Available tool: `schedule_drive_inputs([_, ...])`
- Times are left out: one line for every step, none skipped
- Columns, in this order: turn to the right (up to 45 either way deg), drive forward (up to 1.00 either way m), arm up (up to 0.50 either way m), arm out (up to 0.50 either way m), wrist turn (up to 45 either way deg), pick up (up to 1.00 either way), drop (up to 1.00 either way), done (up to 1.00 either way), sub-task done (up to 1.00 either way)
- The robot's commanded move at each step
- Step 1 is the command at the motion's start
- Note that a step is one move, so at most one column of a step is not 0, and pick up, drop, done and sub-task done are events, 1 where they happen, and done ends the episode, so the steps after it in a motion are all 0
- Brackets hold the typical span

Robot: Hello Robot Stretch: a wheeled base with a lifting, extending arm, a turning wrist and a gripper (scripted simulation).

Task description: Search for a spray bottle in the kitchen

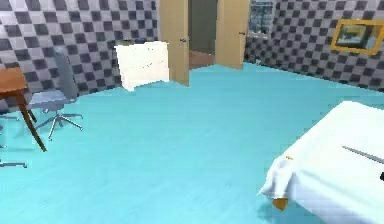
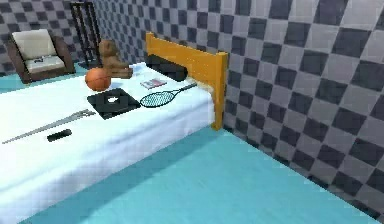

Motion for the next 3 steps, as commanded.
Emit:
schedule_drive_inputs([0.0,0.95,0.0,0.0,0.0,0.0,0.0,0.0,0.0])
schedule_drive_inputs([6.0,0.0,0.0,0.0,0.0,0.0,0.0,0.0,0.0])
schedule_drive_inputs([3.0,0.0,0.0,0.0,0.0,0.0,0.0,0.0,0.0])
